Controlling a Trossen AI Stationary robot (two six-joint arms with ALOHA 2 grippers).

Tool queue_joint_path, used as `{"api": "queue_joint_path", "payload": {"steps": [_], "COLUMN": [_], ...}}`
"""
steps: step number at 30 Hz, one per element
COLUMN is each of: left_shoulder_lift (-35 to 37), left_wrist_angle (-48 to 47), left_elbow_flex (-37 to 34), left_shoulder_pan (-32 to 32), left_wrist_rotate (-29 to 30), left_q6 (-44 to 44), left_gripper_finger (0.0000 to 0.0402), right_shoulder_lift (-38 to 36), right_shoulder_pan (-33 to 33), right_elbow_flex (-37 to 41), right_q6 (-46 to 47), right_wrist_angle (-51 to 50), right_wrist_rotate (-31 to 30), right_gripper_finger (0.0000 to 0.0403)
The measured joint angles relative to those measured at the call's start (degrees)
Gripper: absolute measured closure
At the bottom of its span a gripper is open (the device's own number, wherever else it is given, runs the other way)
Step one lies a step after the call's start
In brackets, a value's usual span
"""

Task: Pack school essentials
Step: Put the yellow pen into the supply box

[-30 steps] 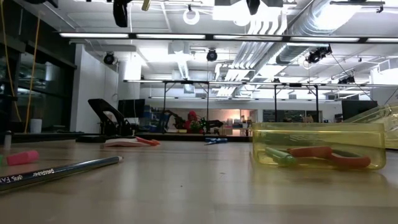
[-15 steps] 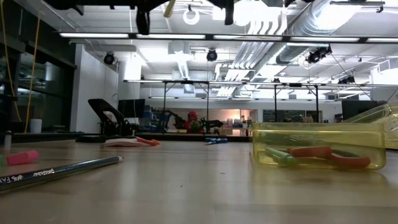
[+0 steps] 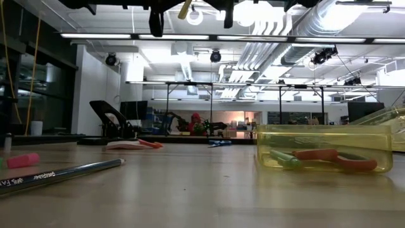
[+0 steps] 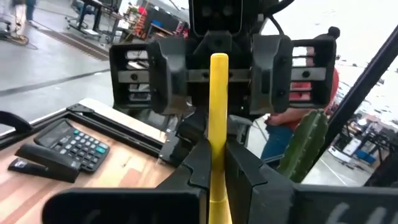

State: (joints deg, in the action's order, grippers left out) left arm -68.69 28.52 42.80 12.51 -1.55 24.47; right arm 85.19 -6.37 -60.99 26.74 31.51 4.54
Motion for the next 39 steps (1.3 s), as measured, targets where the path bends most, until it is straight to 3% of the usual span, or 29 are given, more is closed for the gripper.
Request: {"api": "queue_joint_path", "payload": {"steps": [8, 10, 15, 20, 26, 32, 39], "left_shoulder_lift": [0.1, 0.1, 0.1, 3.8, 14.6, 27.5, 36.8], "left_wrist_angle": [0.0, 0.0, -0.4, -8.5, -28.2, -32.5, -37.3], "left_elbow_flex": [0.0, 0.0, 0.0, 0.4, 3.9, 4.3, 4.3], "left_shoulder_pan": [0.2, 0.2, 0.3, 3.0, 8.0, 10.2, 9.7], "left_wrist_rotate": [0.7, 0.7, 0.3, -1.9, -3.2, -3.4, -3.4], "left_q6": [0.0, 0.0, -0.1, -0.3, -5.5, -10.2, -10.1], "left_gripper_finger": [0.0394, 0.0394, 0.038, 0.0329, 0.0263, 0.0237, 0.0241], "right_shoulder_lift": [0.0, 0.0, 0.0, -2.5, -11.0, -18.6, -21.0], "right_shoulder_pan": [0.0, 0.0, 0.0, -0.7, -2.3, -2.0, 0.0], "right_elbow_flex": [0.0, 0.0, 0.0, 0.0, 0.0, 0.0, 0.0], "right_q6": [-0.2, -0.3, -0.2, -3.1, -8.0, -10.3, -11.8], "right_wrist_angle": [-0.1, -0.1, -0.4, -6.3, -23.6, -36.5, -38.8], "right_wrist_rotate": [-0.2, -0.3, -0.2, 1.0, 2.7, 3.0, 1.1], "right_gripper_finger": [0.037, 0.039, 0.0376, 0.0395, 0.0397, 0.0398, 0.0398]}}
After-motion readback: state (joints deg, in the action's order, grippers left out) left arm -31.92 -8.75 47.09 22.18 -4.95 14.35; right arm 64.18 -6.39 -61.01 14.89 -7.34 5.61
